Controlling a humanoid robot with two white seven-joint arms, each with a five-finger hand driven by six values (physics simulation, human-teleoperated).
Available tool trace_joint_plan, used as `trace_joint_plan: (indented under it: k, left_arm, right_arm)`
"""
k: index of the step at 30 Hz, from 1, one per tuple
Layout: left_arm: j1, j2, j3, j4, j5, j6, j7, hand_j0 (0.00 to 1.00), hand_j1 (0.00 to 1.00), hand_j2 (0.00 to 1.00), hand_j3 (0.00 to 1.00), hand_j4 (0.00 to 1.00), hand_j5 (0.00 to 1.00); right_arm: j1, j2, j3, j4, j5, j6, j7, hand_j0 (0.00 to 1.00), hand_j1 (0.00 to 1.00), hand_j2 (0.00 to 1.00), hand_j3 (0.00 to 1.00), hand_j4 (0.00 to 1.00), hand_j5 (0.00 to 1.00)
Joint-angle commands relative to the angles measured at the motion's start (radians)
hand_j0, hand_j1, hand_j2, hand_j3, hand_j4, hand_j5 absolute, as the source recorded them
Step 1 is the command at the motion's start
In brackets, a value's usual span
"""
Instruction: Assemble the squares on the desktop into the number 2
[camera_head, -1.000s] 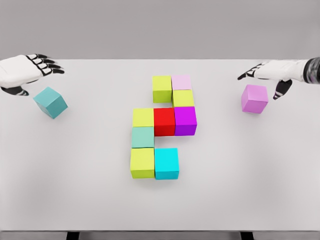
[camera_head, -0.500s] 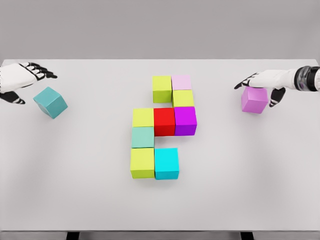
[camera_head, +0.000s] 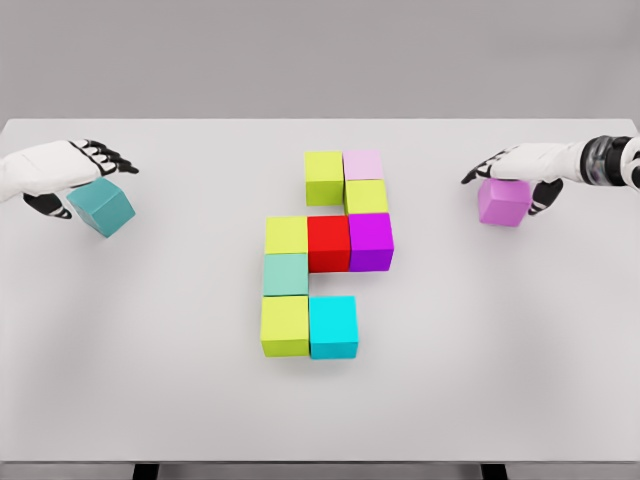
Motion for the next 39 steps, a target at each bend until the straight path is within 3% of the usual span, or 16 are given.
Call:
trace_joint_plan:
  k: [1,9,11,18,20,23,35,39]
  left_arm:
    - [0.000,-0.005,-0.006,0.001,0.002,0.000,-0.001,1.00,1.00,1.00,1.00,1.00,1.00]
    - [0.000,-0.016,-0.009,0.004,-0.053,0.000,0.000,1.00,1.00,1.00,1.00,1.00,1.00]
    - [0.000,-0.032,-0.011,0.018,-0.053,0.000,0.000,1.00,1.00,1.00,1.00,1.00,1.00]
    - [0.000,-0.068,-0.020,0.051,-0.093,0.000,0.000,0.96,0.96,0.96,0.96,0.96,0.96]
    - [0.000,-0.069,-0.020,0.053,-0.115,0.000,0.000,0.84,0.84,0.84,0.84,0.84,0.84]
    - [0.000,-0.069,-0.018,0.053,-0.121,0.000,0.000,0.65,0.65,0.65,0.65,0.65,0.65]
    - [-0.011,-0.068,-0.012,0.053,-0.119,0.000,0.000,0.66,0.66,0.66,0.66,0.66,0.66]
    - [-0.025,-0.068,-0.012,0.054,-0.119,0.000,0.000,0.66,0.66,0.66,0.66,0.66,0.66]
  right_arm:
    - [0.000,0.000,0.001,-0.002,0.004,0.002,0.000,0.93,0.93,0.93,0.93,0.93,0.93]
    - [-0.003,0.000,-0.001,-0.004,0.004,0.002,0.011,0.83,0.83,0.83,0.83,0.83,0.83]
    - [-0.005,0.000,-0.012,-0.004,-0.001,0.002,0.020,0.74,0.74,0.74,0.74,0.74,0.74]
    - [-0.018,-0.002,-0.016,-0.007,-0.010,0.002,0.020,0.72,0.72,0.72,0.72,0.72,0.72]
    - [-0.017,-0.016,-0.016,-0.062,-0.012,0.002,0.020,0.69,0.69,0.69,0.69,0.69,0.69]
    - [-0.017,-0.027,-0.018,-0.079,-0.013,0.002,0.020,0.69,0.69,0.69,0.69,0.69,0.69]
    - [0.014,-0.131,-0.024,-0.281,-0.018,0.002,0.020,0.69,0.69,0.69,0.69,0.69,0.69]
    - [0.048,-0.208,-0.024,-0.398,-0.062,0.002,0.020,0.69,0.69,0.69,0.69,0.69,0.69]
